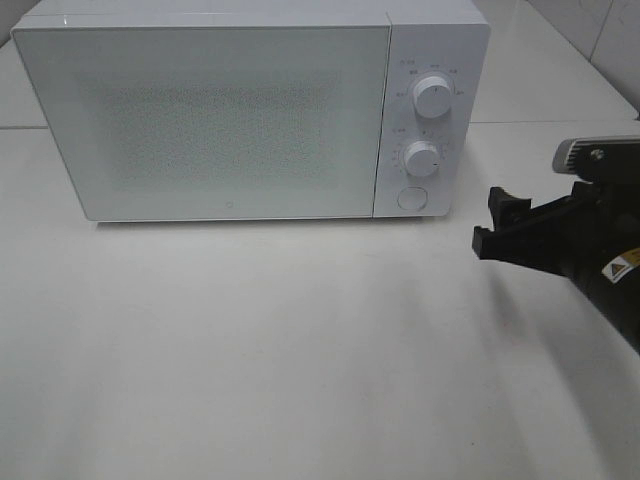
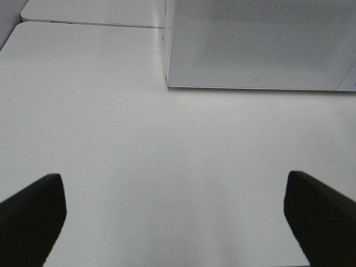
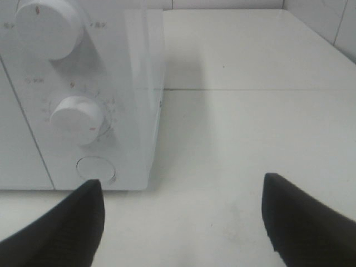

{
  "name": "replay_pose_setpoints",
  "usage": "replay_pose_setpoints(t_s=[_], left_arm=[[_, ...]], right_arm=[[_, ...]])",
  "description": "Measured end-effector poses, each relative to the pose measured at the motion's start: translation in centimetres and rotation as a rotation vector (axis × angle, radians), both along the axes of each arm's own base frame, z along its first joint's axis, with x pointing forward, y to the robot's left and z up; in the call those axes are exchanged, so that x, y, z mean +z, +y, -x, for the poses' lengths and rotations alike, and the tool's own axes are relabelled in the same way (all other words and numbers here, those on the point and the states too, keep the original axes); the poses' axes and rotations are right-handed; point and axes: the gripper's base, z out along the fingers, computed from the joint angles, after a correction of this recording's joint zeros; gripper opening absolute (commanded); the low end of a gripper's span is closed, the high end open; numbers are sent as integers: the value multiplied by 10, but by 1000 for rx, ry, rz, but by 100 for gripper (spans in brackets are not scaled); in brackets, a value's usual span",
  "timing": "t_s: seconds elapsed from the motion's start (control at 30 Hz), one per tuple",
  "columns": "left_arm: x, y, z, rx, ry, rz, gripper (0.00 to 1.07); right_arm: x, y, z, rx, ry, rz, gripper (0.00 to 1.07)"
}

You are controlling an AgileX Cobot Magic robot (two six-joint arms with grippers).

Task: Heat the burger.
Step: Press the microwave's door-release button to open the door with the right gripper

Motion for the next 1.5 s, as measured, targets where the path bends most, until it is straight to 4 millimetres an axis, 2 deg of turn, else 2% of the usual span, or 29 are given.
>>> replay_pose_setpoints(t_s=[0.03,0.13,0.2,0.3,0.53,0.7,0.77,0.83,0.87,0.9,0.93,0.97,1.03,1.07,1.13,1.2,1.23,1.27,1.3,1.33,1.4,1.43,1.47,1.5], left_arm=[[0,0,0,0,0,0,100],[0,0,0,0,0,0,100],[0,0,0,0,0,0,100],[0,0,0,0,0,0,100],[0,0,0,0,0,0,100],[0,0,0,0,0,0,100],[0,0,0,0,0,0,100],[0,0,0,0,0,0,100],[0,0,0,0,0,0,100],[0,0,0,0,0,0,100],[0,0,0,0,0,0,100],[0,0,0,0,0,0,100],[0,0,0,0,0,0,100],[0,0,0,0,0,0,100],[0,0,0,0,0,0,100],[0,0,0,0,0,0,100],[0,0,0,0,0,0,100],[0,0,0,0,0,0,100],[0,0,0,0,0,0,100],[0,0,0,0,0,0,100],[0,0,0,0,0,0,100],[0,0,0,0,0,0,100],[0,0,0,0,0,0,100],[0,0,0,0,0,0,100]], right_arm=[[-5,8,4,4,22,0,75],[-7,10,6,0,30,0,75],[-10,23,12,4,43,-7,75],[-11,30,13,6,43,-14,75],[-16,37,13,15,55,-9,74],[-17,37,13,-14,59,-100,70],[-17,37,13,-56,61,-216,66],[-17,37,13,-66,62,-249,64],[-17,37,13,-94,63,-338,61],[-17,37,13,-94,63,-338,61],[-17,37,13,-122,64,-426,59],[-17,37,13,-122,64,-426,59],[-17,37,13,-175,66,-595,52],[-17,37,13,-175,66,-595,52],[-17,37,13,-225,67,-755,45],[-17,37,13,-243,67,-814,43],[-17,37,13,-280,68,-931,38],[-17,37,13,-280,68,-931,38],[-17,37,13,-312,69,-1034,33],[-17,37,13,-312,69,-1034,33],[-17,37,13,-360,69,-1186,24],[-17,37,13,-360,69,-1186,24],[-17,37,13,-387,69,-1272,22],[-17,37,13,-401,69,-1314,17]])
